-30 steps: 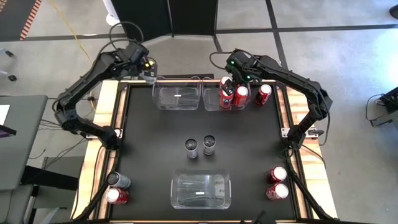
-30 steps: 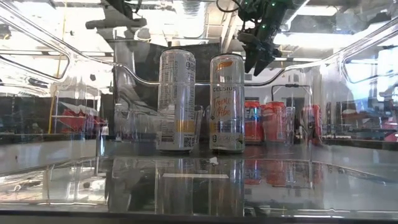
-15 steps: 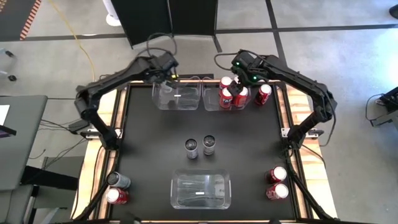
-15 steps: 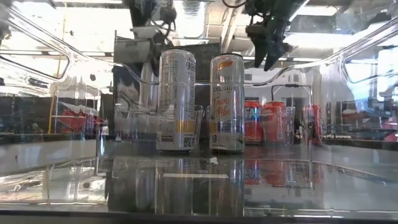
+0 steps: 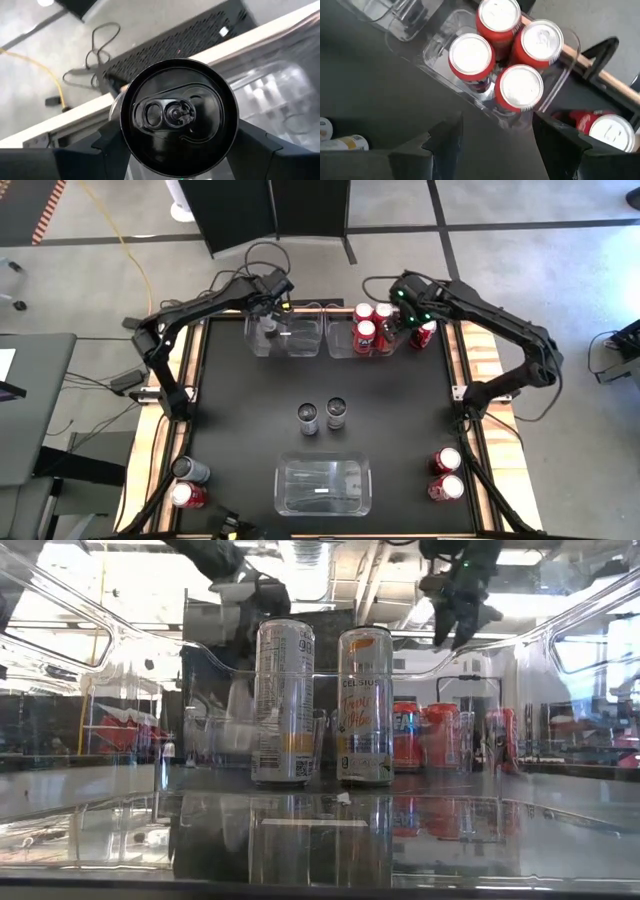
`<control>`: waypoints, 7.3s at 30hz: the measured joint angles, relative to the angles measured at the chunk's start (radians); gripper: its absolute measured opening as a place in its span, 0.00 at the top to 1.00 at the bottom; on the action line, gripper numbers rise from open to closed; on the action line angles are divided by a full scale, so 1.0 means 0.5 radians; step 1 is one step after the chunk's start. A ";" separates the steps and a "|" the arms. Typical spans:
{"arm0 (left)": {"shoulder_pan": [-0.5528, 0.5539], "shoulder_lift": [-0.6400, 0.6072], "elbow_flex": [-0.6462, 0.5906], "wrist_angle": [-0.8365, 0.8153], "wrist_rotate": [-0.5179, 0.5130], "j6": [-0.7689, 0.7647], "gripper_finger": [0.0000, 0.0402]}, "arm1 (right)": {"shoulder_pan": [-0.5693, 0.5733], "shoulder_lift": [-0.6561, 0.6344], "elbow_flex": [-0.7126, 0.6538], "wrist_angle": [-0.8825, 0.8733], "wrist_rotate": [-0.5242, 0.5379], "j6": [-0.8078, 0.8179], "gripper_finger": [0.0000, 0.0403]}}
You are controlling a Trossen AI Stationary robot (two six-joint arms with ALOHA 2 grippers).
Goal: Sort soda cans
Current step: Put the top white soda can into the top left transparent bin, then put the top right white soda can into the top left transparent bin
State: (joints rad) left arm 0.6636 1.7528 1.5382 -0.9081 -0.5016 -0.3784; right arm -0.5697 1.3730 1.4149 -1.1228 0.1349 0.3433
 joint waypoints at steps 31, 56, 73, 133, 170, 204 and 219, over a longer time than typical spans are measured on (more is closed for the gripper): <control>0.098 -0.164 -0.287 0.194 0.054 -0.103 0.20 | 0.082 -0.354 -0.454 0.220 0.005 0.279 0.37; -0.768 -1.105 -0.281 -0.264 0.900 0.144 0.20 | 0.047 -0.348 -0.453 0.709 -0.347 -0.174 0.37; -1.265 -0.537 -0.281 0.135 1.045 0.364 0.20 | 0.073 -0.348 -0.452 0.695 -0.492 -0.222 0.37; -1.296 -0.167 0.133 -0.421 0.612 0.105 0.36 | 0.161 -0.348 -0.451 0.481 -0.485 -0.399 0.37; -0.489 -0.515 0.382 -0.838 0.408 0.289 0.36 | 0.330 -0.349 -0.452 0.482 -0.478 -0.209 0.37; -0.205 -0.514 -0.518 0.121 0.279 -0.148 0.33 | 0.526 -0.349 -0.452 0.483 -0.337 -0.110 0.37; -0.201 -0.521 -0.702 0.349 0.197 -0.325 0.27 | 0.553 -0.349 -0.453 0.482 -0.258 -0.041 0.37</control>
State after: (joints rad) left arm 0.5632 1.4921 1.1870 -0.7334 -0.4032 -0.5408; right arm -0.2930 1.1984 1.1885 -0.8820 0.0059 0.3230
